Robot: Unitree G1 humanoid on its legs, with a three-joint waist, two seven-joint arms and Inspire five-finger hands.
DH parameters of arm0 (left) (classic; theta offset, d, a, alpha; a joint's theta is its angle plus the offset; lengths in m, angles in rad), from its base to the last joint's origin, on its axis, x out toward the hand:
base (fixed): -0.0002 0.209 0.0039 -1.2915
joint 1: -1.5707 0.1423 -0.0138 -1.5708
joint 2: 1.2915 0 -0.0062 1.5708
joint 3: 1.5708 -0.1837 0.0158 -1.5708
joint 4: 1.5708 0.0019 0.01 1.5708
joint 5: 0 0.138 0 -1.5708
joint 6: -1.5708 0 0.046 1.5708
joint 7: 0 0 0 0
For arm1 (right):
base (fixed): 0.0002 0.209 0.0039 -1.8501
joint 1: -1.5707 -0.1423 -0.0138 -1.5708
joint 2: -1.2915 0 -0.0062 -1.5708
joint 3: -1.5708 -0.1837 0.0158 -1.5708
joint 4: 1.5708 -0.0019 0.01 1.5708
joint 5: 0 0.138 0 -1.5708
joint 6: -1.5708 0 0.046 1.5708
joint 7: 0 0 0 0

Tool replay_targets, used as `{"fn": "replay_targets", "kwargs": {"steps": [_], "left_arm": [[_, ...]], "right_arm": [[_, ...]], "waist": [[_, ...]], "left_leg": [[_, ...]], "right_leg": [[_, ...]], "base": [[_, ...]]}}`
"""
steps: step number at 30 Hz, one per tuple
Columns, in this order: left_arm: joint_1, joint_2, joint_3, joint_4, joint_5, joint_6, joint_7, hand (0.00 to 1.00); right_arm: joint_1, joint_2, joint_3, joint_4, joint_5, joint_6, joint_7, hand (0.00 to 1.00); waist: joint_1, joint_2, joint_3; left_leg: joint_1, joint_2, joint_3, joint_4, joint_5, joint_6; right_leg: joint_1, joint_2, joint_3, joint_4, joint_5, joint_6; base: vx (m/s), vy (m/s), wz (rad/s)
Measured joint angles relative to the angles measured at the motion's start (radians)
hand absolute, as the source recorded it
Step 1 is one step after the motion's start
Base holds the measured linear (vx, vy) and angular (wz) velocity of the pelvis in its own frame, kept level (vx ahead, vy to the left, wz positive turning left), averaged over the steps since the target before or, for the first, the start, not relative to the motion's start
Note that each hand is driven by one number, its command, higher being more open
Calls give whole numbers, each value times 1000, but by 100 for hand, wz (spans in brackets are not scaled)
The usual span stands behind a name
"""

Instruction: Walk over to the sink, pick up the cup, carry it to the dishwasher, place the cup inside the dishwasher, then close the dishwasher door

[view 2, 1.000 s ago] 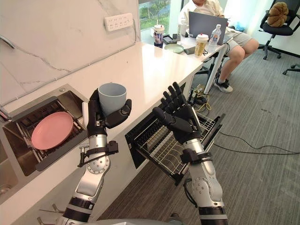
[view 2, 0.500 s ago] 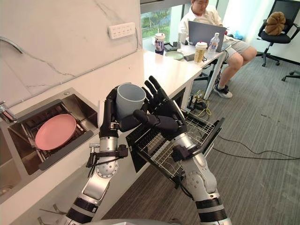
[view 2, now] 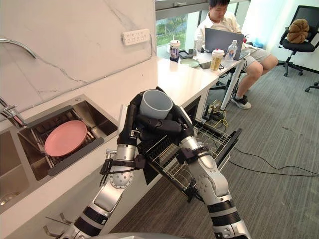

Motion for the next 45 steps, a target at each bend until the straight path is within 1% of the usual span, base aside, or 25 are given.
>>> {"fn": "replay_targets", "kwargs": {"steps": [4,8,13,14,19,21,24,25,27,30,32,33,34,36,39,45], "left_arm": [[0,-2,-2,5,16,15,5,0],[0,-1,-5,5,15,24,4,0],[-4,6,-5,5,14,26,5,0],[-8,9,-5,5,14,26,5,100],[-18,12,-11,5,14,21,6,100],[-20,15,-37,5,15,20,7,100],[-20,18,-54,10,15,20,6,100],[-20,23,-72,15,15,20,5,100],[-16,25,-135,26,29,20,-4,100],[-12,22,-184,26,35,19,-25,100],[-11,24,-201,26,38,18,-36,100],[-11,24,-205,26,43,18,-47,100],[-11,24,-207,26,47,18,-50,100],[-11,24,-227,26,54,16,-62,100],[-11,24,-238,26,54,15,-65,100],[-11,24,-248,22,48,11,-87,100]], "right_arm": [[-12,-1,12,8,-48,1,-45,0],[-13,-12,24,11,-43,-1,-57,0],[-13,-12,50,11,-26,-25,-99,0],[-13,-12,55,11,-23,-36,-109,0],[-11,0,77,11,25,-76,-177,0],[-7,43,80,11,51,-94,-255,0],[9,88,80,9,50,-127,-326,0],[14,106,78,10,50,-145,-373,0],[15,143,40,18,44,-190,-471,0],[15,166,-14,37,45,-232,-537,0],[15,167,-35,43,52,-242,-567,0],[16,167,-49,46,52,-256,-582,0],[17,167,-55,46,52,-264,-590,0],[19,167,-64,46,50,-303,-620,0],[19,169,-69,46,49,-335,-654,0],[35,183,-133,51,49,-350,-705,0]], "waist": [[1,0,-2],[4,0,-3],[6,1,-16],[7,2,-19],[7,2,-22],[6,2,-22],[5,2,-22],[4,2,-22],[8,2,-23],[3,2,-23],[-6,2,-23],[-10,3,-23],[-12,3,-24],[-12,5,-25],[-12,5,-25],[-10,5,-25]], "left_leg": [[-1,0,-4,0,4,-1],[-5,0,-12,-1,8,-2],[-10,0,-17,-1,11,-2],[-11,0,-18,-1,11,-2],[-13,0,-19,-5,12,-3],[-14,0,-18,-5,12,-3],[-16,0,-18,-5,12,-3],[-18,0,-19,-5,12,-3],[-22,-3,-22,-5,12,-3],[-23,-5,-23,-5,12,-3],[-23,-5,-23,-5,12,-3],[-24,-5,-24,-5,12,-3],[-24,-5,-24,-5,12,-3],[-25,-5,-25,-5,12,-3],[-28,-6,-30,-5,14,-1],[-41,-11,-52,-5,20,3]], "right_leg": [[1,0,-3,0,1,-2],[1,0,-11,0,1,-4],[0,0,-16,-1,1,-6],[0,0,-17,-1,2,-6],[-1,0,-17,-1,2,-6],[-2,0,-17,-2,2,-6],[-4,0,-17,-2,2,-6],[-5,0,-17,-2,2,-6],[-6,-2,-21,-3,2,-6],[-6,-5,-21,-4,2,-6],[-6,-5,-21,-4,2,-6],[-6,-5,-22,-4,2,-6],[-6,-5,-22,-4,2,-5],[-6,-5,-23,-4,1,-5],[-6,-5,-28,-4,1,-5],[-6,-10,-48,-4,0,-4]], "base": [[-8,1,1],[-26,3,6],[-11,1,2],[0,0,0],[0,0,0],[0,0,0],[0,0,0],[0,0,0],[-8,4,4],[-1,1,1],[0,0,0],[0,0,0],[0,0,0],[0,0,0],[-16,0,3],[-24,1,11]]}}
